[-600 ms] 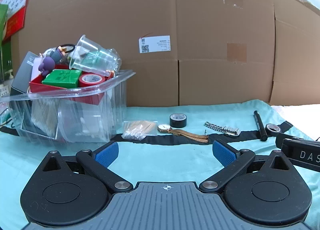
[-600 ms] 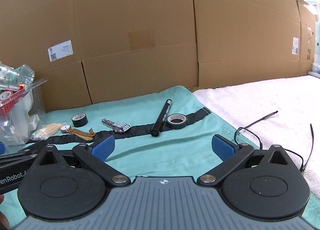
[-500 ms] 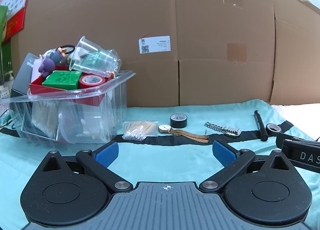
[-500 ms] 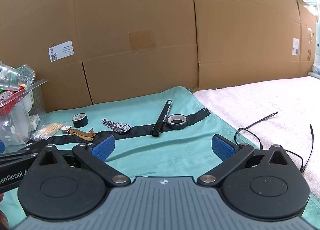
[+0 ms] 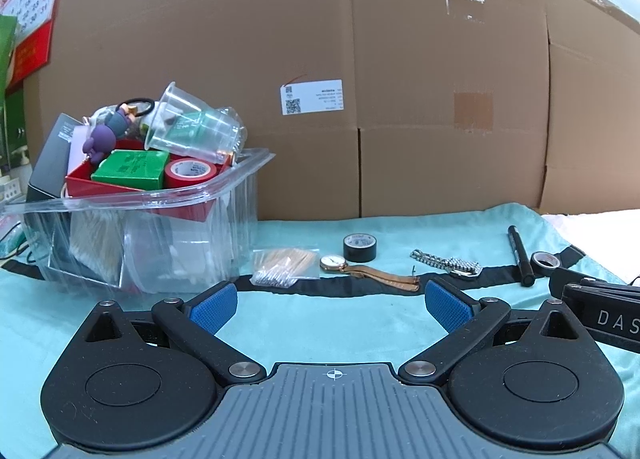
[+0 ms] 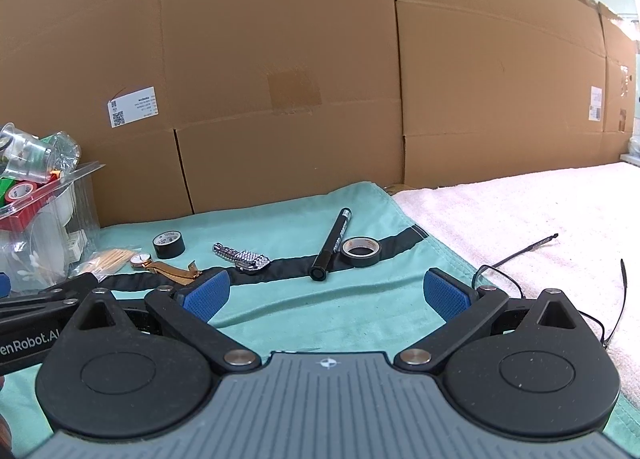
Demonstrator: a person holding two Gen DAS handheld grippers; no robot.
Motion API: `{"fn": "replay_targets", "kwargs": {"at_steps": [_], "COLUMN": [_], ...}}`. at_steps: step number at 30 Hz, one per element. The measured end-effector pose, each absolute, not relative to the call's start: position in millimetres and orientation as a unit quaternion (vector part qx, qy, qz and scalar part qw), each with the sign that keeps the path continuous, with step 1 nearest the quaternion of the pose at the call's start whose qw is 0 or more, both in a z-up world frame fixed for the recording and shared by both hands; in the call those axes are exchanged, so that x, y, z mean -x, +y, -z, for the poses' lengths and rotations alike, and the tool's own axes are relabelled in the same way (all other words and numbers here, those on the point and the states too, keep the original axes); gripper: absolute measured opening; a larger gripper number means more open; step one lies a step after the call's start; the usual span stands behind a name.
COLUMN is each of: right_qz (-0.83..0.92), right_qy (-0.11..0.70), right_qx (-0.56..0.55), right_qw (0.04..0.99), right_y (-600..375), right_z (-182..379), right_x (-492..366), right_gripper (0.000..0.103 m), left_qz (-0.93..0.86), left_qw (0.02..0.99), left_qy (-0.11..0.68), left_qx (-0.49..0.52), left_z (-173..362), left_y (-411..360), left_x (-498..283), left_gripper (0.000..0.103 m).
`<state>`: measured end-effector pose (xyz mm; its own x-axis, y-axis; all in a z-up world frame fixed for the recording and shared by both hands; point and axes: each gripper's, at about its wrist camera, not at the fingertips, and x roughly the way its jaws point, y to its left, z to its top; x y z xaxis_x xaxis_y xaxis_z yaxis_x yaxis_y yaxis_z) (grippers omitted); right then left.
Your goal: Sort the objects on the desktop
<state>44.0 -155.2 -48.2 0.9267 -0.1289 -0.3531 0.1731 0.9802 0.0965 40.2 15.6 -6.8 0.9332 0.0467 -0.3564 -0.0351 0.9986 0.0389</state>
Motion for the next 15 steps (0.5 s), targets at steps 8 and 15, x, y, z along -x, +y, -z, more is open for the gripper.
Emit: {"fn": "replay_targets", "kwargs": {"at_steps": [8, 15], "right_qz": [0.075, 0.068], "right_qy": [0.18, 0.191], "right_qx": [-0.061, -0.067], "right_qw": [0.979, 0.977], "right_y": [-152.4, -154.5], "right_z": [51.6, 53.3], "right_x": [-45.1, -48.6], "right_gripper": [0.103, 0.103], "left_qz": [-0.02, -0.017], "left_qw": [0.983, 0.982], "left_qy": [0.183, 0.186], "left_qx": [-0.016, -0.028], "left_z": [7.0, 4.3], "left_y": [17.4, 12.1], "left_x": [-40.4, -43.9], "left_gripper": [0.103, 0.103]}}
